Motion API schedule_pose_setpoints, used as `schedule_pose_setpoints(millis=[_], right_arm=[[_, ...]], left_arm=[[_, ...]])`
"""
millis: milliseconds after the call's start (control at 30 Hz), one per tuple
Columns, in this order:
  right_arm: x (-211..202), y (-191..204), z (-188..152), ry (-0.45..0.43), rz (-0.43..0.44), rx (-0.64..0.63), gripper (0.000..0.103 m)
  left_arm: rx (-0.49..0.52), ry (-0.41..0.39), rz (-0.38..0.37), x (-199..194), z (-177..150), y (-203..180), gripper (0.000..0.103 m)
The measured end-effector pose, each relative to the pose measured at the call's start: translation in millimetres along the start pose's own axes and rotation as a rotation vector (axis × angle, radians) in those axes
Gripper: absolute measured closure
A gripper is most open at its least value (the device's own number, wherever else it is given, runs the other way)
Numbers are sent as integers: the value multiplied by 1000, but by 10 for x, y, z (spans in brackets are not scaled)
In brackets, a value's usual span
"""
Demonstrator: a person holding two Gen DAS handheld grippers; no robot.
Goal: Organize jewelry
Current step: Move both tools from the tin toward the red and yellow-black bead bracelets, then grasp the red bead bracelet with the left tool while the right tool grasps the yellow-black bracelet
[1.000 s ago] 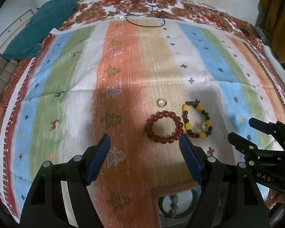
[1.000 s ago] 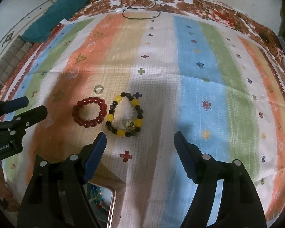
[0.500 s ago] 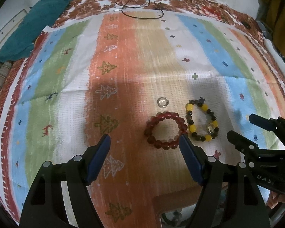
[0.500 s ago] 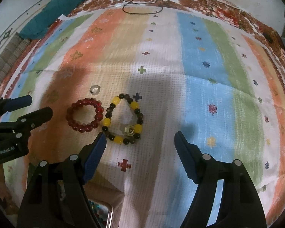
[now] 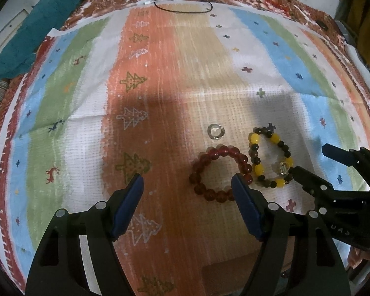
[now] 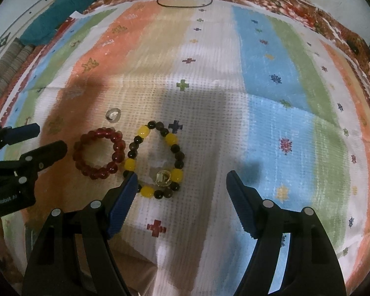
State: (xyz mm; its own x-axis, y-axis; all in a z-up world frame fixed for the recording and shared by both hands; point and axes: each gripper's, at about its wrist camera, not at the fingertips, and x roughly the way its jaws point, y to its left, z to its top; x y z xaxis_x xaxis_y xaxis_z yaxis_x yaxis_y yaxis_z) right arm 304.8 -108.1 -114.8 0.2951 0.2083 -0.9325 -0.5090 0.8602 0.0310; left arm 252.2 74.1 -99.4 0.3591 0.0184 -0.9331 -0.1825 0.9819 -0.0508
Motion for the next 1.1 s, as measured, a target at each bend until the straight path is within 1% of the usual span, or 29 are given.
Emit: schedule_pose_setpoints(millis=[200,267,333,500,633,700,733,800,900,1033,1067,1100], right_arm=[[119,1,24,18,-1,0,30],[145,17,47,21,6,-3,34],[169,27,73,22,10,-8,34],[271,35,129,35,19,-6,43],[339,29,149,43,33,4,46],[361,41,156,45,32,-2,50],[373,43,162,45,33,-2,52],[389,31,170,48,27,2,59],[410,19,185,52,21,0,65],[437,7,201,52,13,-7,73],[446,6,205,52,13,-8,75],[454,1,208,52,12,-9,79]], left_arm=[[8,23,-6,119,34,-21,32],[9,32,-7,162,44,-18,34],[8,41,-7,208,50,-15,35],[4,63,-12,322,71,-2,40],[7,70,-18,394,77,-14,44],[6,74,-17,433,74,-21,45],[8,75,-10,450,72,-29,48],[18,77,13,488,68,-55,51],[21,71,26,515,83,-78,51],[22,67,30,540,101,-76,62],[21,66,31,549,110,-80,64],[21,65,33,551,114,-78,68]])
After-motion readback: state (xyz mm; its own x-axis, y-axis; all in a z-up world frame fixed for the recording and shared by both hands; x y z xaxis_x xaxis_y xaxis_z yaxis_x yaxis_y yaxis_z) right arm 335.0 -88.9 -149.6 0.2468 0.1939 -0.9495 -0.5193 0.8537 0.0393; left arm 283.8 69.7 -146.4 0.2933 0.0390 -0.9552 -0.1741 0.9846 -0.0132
